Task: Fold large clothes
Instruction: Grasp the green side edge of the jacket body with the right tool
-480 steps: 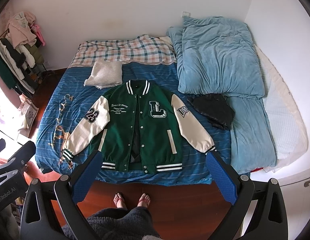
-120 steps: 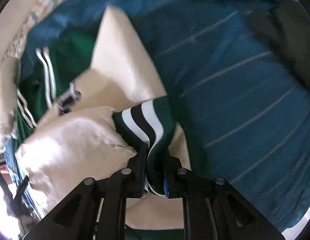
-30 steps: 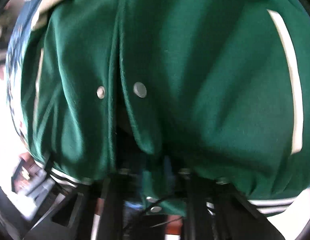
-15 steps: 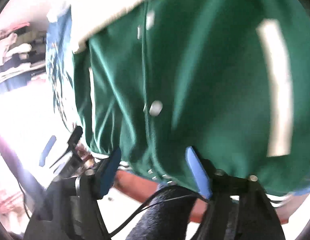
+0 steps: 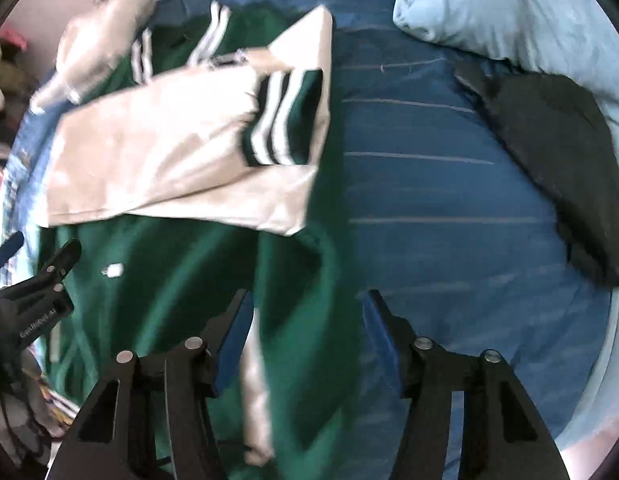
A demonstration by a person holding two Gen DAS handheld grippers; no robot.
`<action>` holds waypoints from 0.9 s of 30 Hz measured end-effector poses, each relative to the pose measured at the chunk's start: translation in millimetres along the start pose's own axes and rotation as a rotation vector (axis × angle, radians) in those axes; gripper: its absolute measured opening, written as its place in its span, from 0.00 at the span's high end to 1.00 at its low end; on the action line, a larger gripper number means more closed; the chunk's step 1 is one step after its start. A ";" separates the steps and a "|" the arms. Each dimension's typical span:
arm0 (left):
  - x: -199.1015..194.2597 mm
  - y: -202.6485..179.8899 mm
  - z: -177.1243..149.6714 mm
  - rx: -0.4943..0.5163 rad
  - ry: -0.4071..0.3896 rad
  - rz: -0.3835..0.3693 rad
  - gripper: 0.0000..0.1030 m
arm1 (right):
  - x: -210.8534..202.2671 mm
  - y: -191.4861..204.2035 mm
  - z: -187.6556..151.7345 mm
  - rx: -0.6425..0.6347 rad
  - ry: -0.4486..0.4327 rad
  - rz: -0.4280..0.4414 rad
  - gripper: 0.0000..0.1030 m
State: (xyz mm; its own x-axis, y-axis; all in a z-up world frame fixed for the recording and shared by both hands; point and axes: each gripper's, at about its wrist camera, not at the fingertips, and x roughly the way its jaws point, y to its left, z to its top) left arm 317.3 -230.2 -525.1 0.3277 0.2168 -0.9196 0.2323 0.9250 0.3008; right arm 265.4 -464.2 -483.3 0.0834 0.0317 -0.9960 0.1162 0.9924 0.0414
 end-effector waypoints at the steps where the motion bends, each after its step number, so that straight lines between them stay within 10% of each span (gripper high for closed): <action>1: 12.8 -11.6 1.2 0.011 0.023 0.007 0.00 | 10.9 -0.1 2.4 -0.022 0.015 0.001 0.42; 7: 56.1 -43.6 -3.2 0.018 0.115 0.094 0.00 | 66.8 -12.8 29.0 -0.057 0.057 0.002 0.58; 17: 69.1 -36.9 0.0 -0.061 0.174 0.097 0.00 | 84.5 -145.2 22.0 0.425 0.053 0.249 0.63; 27: 44.0 -5.1 -2.1 -0.178 0.210 0.069 0.00 | 82.1 -153.8 39.9 0.289 0.158 0.166 0.55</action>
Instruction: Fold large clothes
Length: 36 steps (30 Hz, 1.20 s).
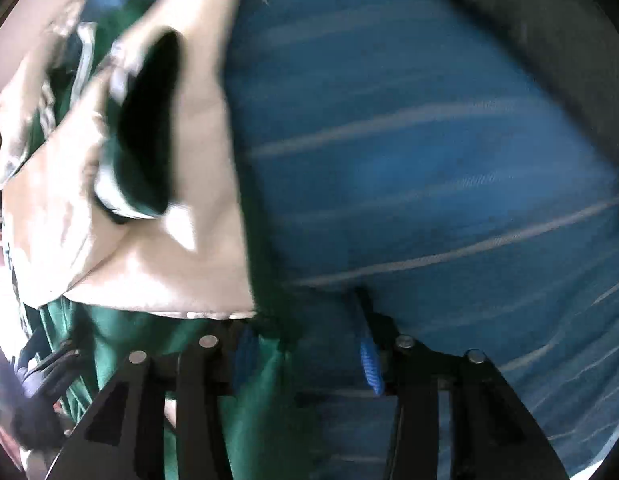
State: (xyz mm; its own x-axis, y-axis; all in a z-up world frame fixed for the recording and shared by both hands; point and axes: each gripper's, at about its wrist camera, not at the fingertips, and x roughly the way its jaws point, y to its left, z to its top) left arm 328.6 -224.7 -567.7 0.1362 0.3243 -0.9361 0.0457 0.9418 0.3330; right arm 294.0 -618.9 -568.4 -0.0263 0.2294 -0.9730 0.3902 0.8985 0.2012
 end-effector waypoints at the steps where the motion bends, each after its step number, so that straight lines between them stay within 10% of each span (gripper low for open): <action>1: -9.3 16.7 -2.3 -0.028 -0.013 0.005 0.00 | -3.3 3.6 3.3 -0.013 0.016 -0.021 0.55; 7: -11.9 139.3 -4.9 -0.153 -0.044 0.244 0.00 | -34.0 24.9 -9.8 -0.046 0.033 -0.047 0.53; 15: 99.6 213.3 22.8 -0.087 0.022 0.486 0.00 | -47.5 63.4 -29.3 -0.054 -0.008 -0.184 0.51; 20: 137.7 259.0 28.7 -0.228 0.076 0.490 0.00 | -55.4 66.3 -27.8 0.016 -0.021 -0.205 0.51; 24: 146.8 305.4 31.3 -0.378 0.122 0.313 0.00 | -55.7 57.4 -27.6 0.103 -0.008 -0.188 0.51; 32: 77.7 287.5 7.4 -0.289 0.015 0.103 0.00 | -86.8 51.3 -24.1 0.138 -0.034 -0.157 0.51; 36: 105.2 253.0 24.2 -0.175 0.020 0.185 0.00 | -80.4 73.7 -24.5 0.098 -0.008 -0.163 0.51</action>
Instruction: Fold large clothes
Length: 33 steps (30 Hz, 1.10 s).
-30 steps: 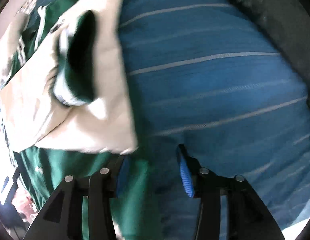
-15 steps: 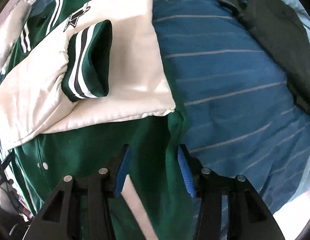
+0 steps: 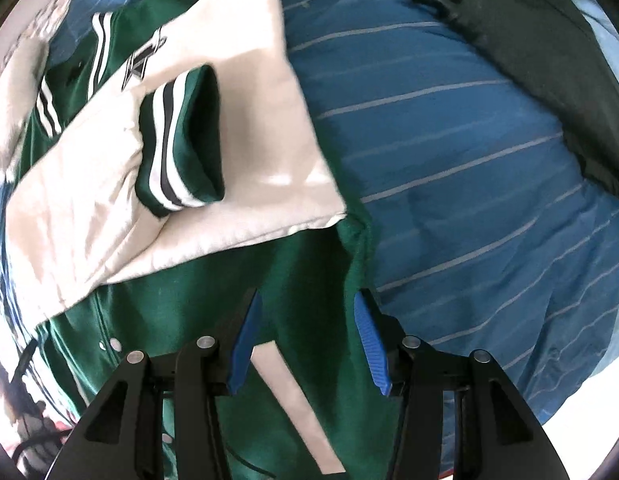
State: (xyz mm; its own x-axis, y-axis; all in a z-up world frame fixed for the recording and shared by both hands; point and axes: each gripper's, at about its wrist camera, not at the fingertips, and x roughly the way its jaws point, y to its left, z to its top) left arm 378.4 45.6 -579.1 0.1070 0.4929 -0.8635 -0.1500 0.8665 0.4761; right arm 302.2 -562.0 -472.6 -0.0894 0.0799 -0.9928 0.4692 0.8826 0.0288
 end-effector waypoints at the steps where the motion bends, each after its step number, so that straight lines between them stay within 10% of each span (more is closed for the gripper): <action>1: 10.3 -10.7 6.1 0.026 0.001 0.039 0.00 | 2.6 0.9 0.0 -0.007 0.009 0.000 0.51; 17: -3.8 -7.2 7.5 -0.056 0.021 0.041 0.00 | -13.0 -66.8 -0.5 0.048 0.034 0.058 0.51; 26: -122.7 -42.2 -91.9 0.047 0.005 -0.066 0.00 | -0.8 -99.7 -67.5 0.015 0.237 0.203 0.51; 33: -116.1 -114.7 -149.4 0.136 0.103 -0.065 0.00 | 59.9 -107.3 -112.2 -0.059 0.331 0.164 0.64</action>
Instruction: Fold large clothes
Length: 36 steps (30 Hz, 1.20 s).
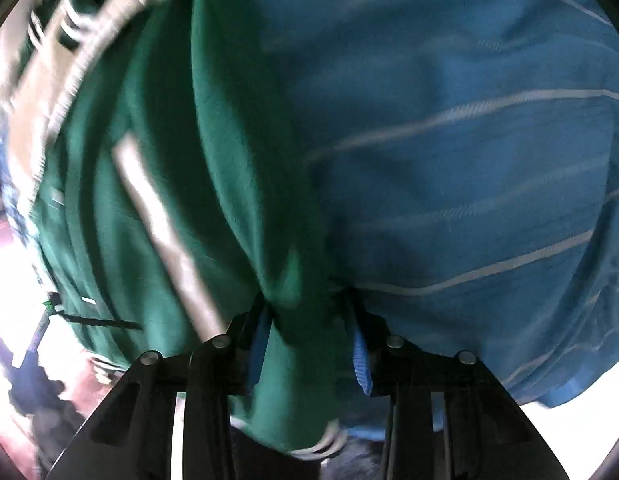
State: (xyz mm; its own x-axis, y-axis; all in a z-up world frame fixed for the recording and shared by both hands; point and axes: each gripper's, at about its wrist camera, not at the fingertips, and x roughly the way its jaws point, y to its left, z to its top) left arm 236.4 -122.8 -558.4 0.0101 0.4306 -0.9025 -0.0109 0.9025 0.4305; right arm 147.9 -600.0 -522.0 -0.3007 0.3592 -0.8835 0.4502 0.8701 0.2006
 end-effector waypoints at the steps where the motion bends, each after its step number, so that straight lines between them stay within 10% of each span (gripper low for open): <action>1: 2.7 -10.2 -4.0 0.000 0.018 0.007 0.00 | -2.3 3.5 0.7 -0.031 0.010 -0.007 0.64; 11: -97.8 -16.5 -21.9 -0.053 -0.112 -0.032 0.00 | -101.6 18.6 -38.0 -0.310 -0.153 -0.118 0.62; 18: -168.2 -27.2 -43.0 -0.066 -0.233 -0.137 0.00 | -193.3 -51.0 -113.1 -0.301 -0.229 -0.238 0.29; 24: -176.5 -65.8 -62.7 -0.050 -0.210 -0.197 0.00 | -206.5 -115.2 -105.8 -0.233 -0.226 -0.272 0.28; 36: -136.6 -222.7 -98.2 0.190 -0.182 -0.003 0.00 | -133.8 -149.4 53.4 -0.151 -0.202 0.214 0.28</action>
State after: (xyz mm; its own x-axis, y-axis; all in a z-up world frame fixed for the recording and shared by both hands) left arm 139.2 -383.2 -532.3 0.1899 0.4064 -0.8937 0.1772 0.8812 0.4383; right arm 165.8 -796.0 -456.4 -0.0330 0.4778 -0.8778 0.3512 0.8278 0.4374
